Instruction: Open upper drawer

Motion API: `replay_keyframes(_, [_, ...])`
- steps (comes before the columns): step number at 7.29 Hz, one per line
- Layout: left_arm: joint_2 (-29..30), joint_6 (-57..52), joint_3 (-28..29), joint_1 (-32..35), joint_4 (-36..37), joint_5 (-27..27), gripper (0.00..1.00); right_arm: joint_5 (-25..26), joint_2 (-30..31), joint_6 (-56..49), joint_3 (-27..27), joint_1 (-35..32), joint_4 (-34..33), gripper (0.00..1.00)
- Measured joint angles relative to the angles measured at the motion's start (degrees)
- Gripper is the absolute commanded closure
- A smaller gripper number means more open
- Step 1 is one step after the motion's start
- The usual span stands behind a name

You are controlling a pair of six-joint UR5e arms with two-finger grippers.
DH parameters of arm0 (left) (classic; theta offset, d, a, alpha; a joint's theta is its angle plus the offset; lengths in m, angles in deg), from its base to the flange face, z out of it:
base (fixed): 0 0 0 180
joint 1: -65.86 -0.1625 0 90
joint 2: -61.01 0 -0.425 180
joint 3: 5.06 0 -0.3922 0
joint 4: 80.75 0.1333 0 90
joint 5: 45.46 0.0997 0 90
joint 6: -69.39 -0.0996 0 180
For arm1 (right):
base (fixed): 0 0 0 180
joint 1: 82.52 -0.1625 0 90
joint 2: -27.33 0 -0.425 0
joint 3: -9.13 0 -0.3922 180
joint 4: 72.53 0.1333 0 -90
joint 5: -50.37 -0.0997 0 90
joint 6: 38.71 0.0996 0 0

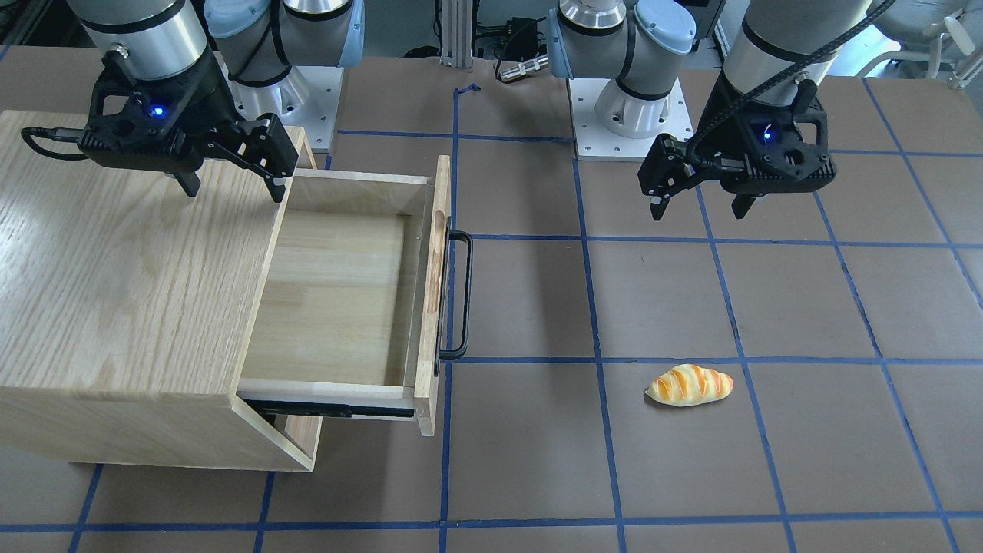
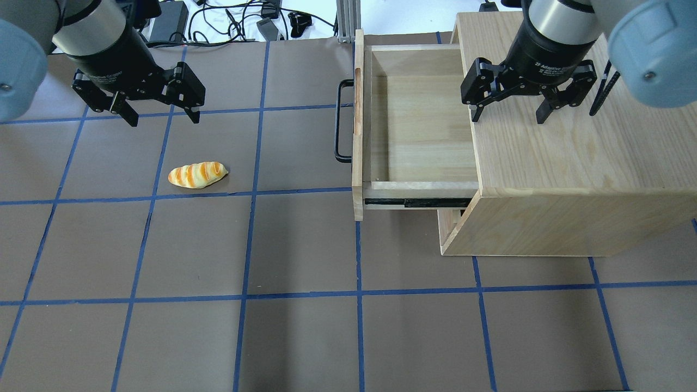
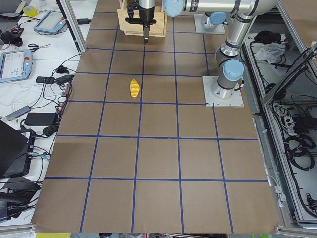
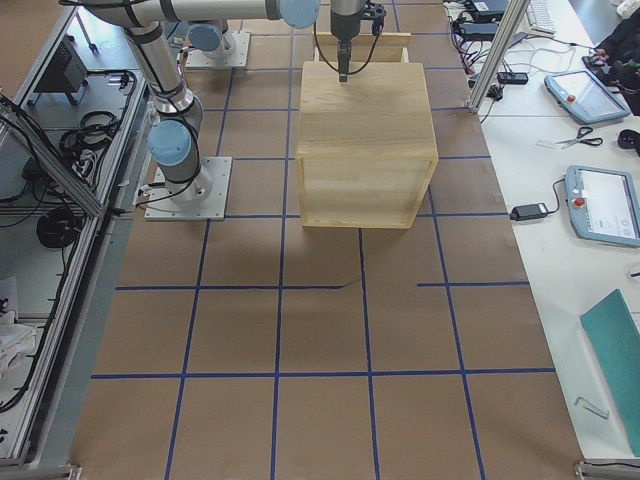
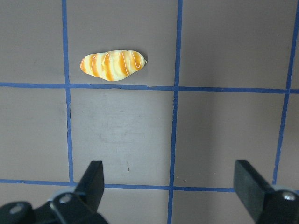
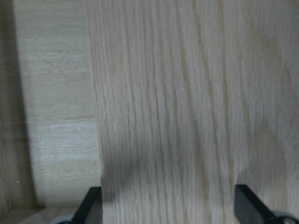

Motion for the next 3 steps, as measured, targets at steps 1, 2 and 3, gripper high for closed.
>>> replay_keyframes(1, [0.0, 0.0, 0.0, 0.0, 0.0, -0.1, 0.00, 0.0, 0.0, 0.0, 0.0, 0.0, 0.0, 0.00])
replay_keyframes(2, [0.0, -0.1, -0.1, 0.0, -0.1, -0.1, 0.00, 0.0, 0.0, 0.0, 0.0, 0.0, 0.0, 0.00])
replay_keyframes(3, [-0.1, -0.1, -0.2, 0.0, -0.1, -0.1, 0.00, 0.0, 0.0, 0.0, 0.0, 0.0, 0.0, 0.00])
